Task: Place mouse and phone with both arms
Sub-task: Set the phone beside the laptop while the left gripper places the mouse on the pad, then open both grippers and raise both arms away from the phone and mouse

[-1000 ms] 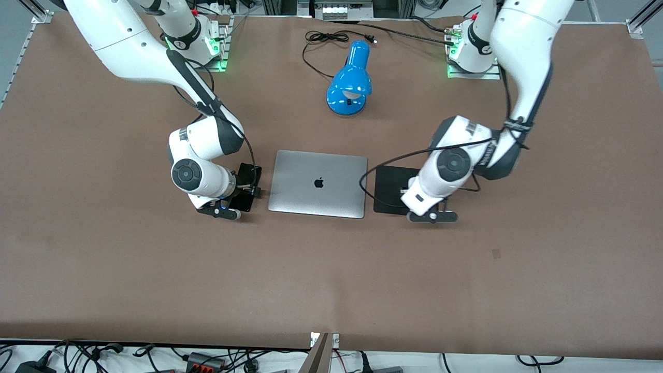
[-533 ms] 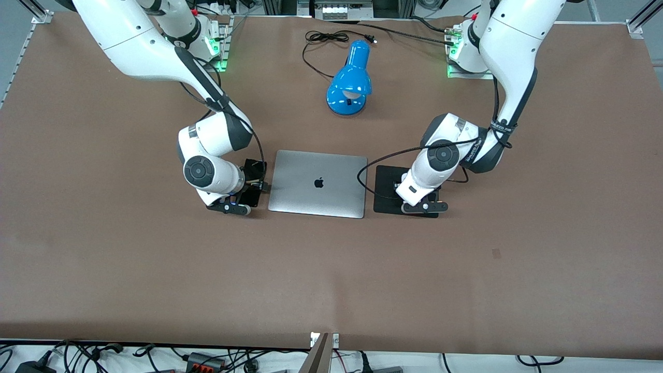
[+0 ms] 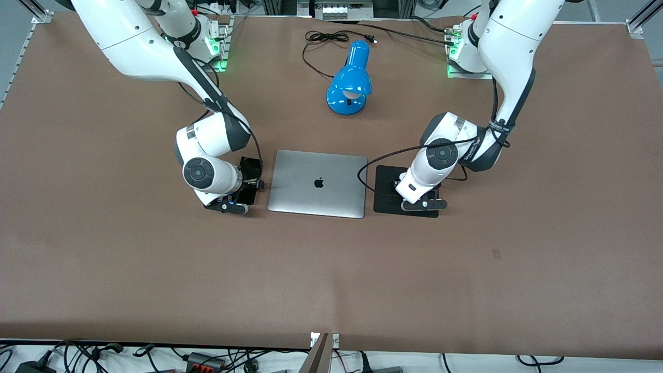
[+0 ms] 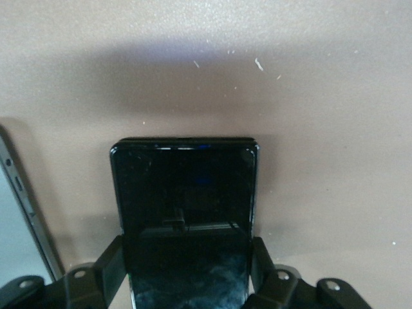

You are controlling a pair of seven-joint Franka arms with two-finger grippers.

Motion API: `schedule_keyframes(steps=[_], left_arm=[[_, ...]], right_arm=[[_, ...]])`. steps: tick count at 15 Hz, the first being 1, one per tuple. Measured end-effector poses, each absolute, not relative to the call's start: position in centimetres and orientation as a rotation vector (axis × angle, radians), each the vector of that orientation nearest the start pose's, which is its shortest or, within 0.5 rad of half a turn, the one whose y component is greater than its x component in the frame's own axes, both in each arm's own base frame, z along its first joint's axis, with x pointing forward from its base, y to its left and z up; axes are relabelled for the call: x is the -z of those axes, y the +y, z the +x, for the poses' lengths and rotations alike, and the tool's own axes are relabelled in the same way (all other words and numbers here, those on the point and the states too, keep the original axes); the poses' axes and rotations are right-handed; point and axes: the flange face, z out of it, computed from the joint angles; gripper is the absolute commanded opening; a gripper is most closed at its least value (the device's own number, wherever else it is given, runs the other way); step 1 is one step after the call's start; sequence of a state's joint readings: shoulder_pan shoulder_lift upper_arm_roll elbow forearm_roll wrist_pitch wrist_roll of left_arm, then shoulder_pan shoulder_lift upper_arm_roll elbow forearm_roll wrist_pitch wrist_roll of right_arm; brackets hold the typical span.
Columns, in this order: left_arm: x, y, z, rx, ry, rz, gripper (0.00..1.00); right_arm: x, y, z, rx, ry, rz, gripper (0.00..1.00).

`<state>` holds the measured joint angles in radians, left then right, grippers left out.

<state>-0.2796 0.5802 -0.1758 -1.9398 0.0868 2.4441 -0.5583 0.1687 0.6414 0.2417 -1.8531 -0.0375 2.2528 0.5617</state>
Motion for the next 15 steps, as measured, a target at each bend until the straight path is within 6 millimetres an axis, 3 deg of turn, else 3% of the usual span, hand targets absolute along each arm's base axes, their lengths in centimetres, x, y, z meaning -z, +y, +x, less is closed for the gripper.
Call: schedule_keyframes(steps=[2,4,6,8,10,12,15], left_arm=[[-18.2,-26.7,55.4,-0.110,-0.097,-3.148,1.00],[-19.5,-26.6,56.1,-0.070,-0.106,-3.158,1.00],[-22.5,-26.0,57.7,-0.007,-0.131,-3.166,1.00],[-27.0,-24.4,59.8,-0.005,-0.137,-3.148,1.00],[-31.9,-21.9,62.2,-0.037,-0.073,-3.128,1.00],[-36.0,-18.1,64.5,-0.060,-0.015,-3.117,1.00],[-41.0,-11.7,66.4,-0.138,0.075,-3.102,1.00]], right_arm=[[-17.1,24.0,56.8,-0.388,0.289,-3.104,1.00],[-19.1,24.1,57.3,-0.368,0.317,-3.107,1.00],[-22.7,24.2,58.5,-0.342,0.318,-3.113,1.00],[-27.6,24.1,60.1,-0.327,0.321,-3.124,1.00],[-32.9,23.5,61.9,-0.313,0.330,-3.139,1.00],[-37.6,21.9,63.8,-0.278,0.302,-3.140,1.00],[-43.5,17.5,66.0,-0.222,0.225,-3.129,1.00]])
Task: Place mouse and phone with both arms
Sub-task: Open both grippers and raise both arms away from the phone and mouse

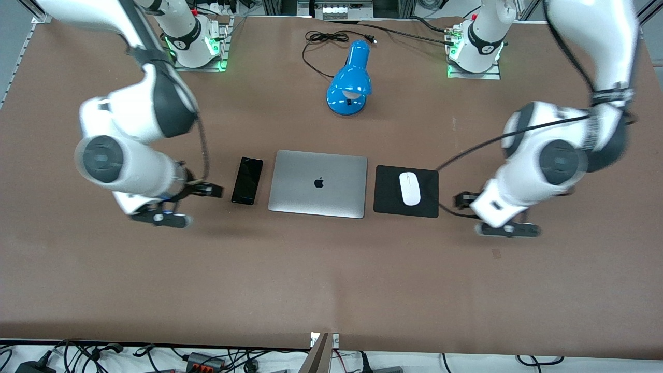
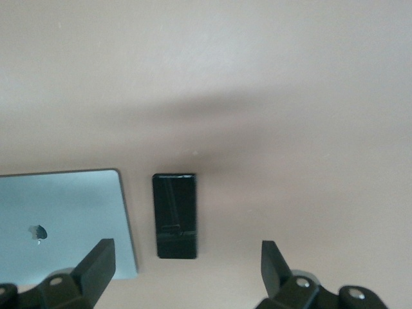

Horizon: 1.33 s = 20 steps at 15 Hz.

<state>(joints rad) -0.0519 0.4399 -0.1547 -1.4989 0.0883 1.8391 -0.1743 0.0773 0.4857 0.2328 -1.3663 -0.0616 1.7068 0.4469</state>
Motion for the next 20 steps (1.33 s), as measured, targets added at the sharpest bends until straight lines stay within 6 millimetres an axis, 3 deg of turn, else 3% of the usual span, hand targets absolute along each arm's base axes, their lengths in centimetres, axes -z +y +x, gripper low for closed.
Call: schedule_keyframes(steps=[2,5,7,10,13,15,18,20], left_arm=[[-44.7,-8.0,66.3,-0.220,0.099,-3.091,1.00],[-51.2,-4.5,64.3,-0.255,0.055,-3.080,1.00],[-54.6,-3.8,62.4,-0.256,0.035,-3.072,1.00],[-56.1,-4.0,61.8,-0.226,0.032,-3.098,1.00],[-56.8,-2.8,62.4,-0.094,-0.042,-3.189,1.00],[-57.7,-1.8,60.9,-0.065,-0.082,-3.188,1.00],[-61.2,-1.5,57.6,0.011,-0.091,-3.188,1.00],[-62.0,-0.8,55.8,0.020,-0.107,-3.188,1.00]], right_arm=[[-46.8,13.8,66.9,-0.181,0.160,-3.122,1.00],[-51.8,9.3,67.0,-0.094,0.061,-3.142,1.00],[-54.9,7.4,66.5,-0.026,0.032,-3.160,1.00],[-58.1,3.1,65.7,0.048,0.018,-3.195,1.00],[-59.2,-1.9,65.2,0.061,0.037,-3.173,1.00],[-59.3,-4.2,64.9,0.048,0.033,-3.155,1.00],[-59.2,-4.8,64.4,0.013,0.034,-3.151,1.00],[-58.8,-4.3,63.6,0.023,0.021,-3.148,1.00]])
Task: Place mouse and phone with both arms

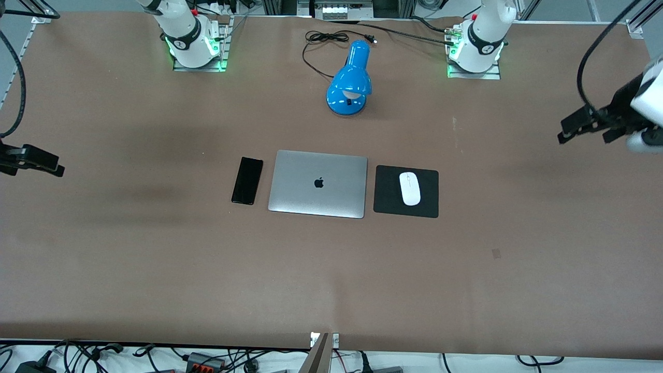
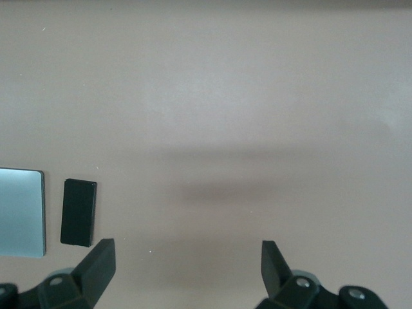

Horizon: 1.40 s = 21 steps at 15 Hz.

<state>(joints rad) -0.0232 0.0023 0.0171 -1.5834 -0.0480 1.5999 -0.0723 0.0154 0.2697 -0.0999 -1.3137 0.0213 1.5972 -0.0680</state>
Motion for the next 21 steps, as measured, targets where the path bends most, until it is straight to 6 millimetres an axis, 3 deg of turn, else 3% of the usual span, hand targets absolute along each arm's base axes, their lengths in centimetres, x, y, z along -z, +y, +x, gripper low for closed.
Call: schedule_keyframes(steps=[5,8,17,21], left_arm=[[-60.9,-0.5,54.2,-0.024,-0.116,-3.187,1.00],[-61.0,-1.7,53.9,-0.021,-0.080,-3.168,1.00],[-61.3,-2.6,52.9,-0.014,-0.055,-3.164,1.00],[-60.9,-1.2,52.9,-0.028,-0.090,-3.167,1.00]], right_arm=[[-56.6,-4.3,60.7,0.027,0.043,-3.136,1.00],[-56.8,-4.3,59.7,0.020,0.068,-3.132,1.00],[-57.6,-3.8,59.2,0.033,0.063,-3.130,1.00],[-57.5,-3.8,59.1,0.032,0.062,-3.130,1.00]])
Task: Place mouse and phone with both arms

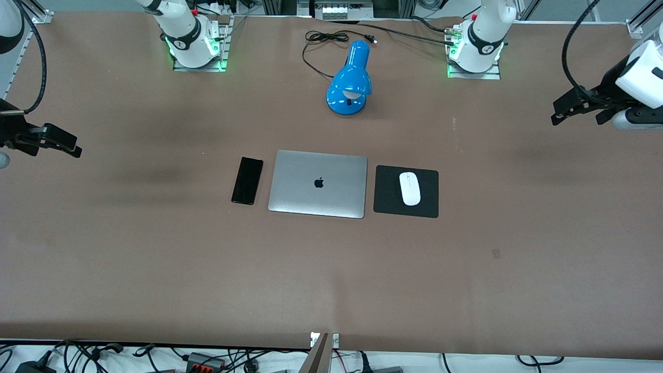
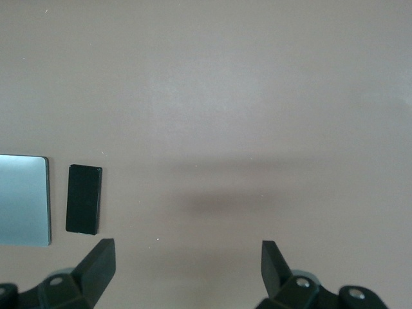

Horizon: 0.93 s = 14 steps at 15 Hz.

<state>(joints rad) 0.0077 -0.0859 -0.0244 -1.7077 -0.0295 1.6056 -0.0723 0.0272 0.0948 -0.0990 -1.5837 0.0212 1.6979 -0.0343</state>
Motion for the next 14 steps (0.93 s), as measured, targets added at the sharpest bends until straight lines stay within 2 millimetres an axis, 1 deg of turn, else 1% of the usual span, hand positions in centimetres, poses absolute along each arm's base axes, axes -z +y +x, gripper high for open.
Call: schedule_keyframes(steps=[6,9,10,14], left_arm=[[-60.5,-2.5,53.0,-0.043,-0.048,-3.153,1.00],[-60.4,-2.2,53.0,-0.046,-0.036,-3.104,1.00],[-60.3,-2.4,53.0,-0.050,-0.029,-3.097,1.00],[-60.5,-3.3,53.1,-0.047,-0.002,-3.094,1.00]], right_arm=[[-57.5,-3.7,59.1,0.029,0.058,-3.130,1.00],[-57.6,-3.8,59.1,0.030,0.061,-3.130,1.00],[-57.6,-3.9,59.1,0.031,0.064,-3.130,1.00],[-58.3,-4.0,58.8,0.050,0.064,-3.126,1.00]])
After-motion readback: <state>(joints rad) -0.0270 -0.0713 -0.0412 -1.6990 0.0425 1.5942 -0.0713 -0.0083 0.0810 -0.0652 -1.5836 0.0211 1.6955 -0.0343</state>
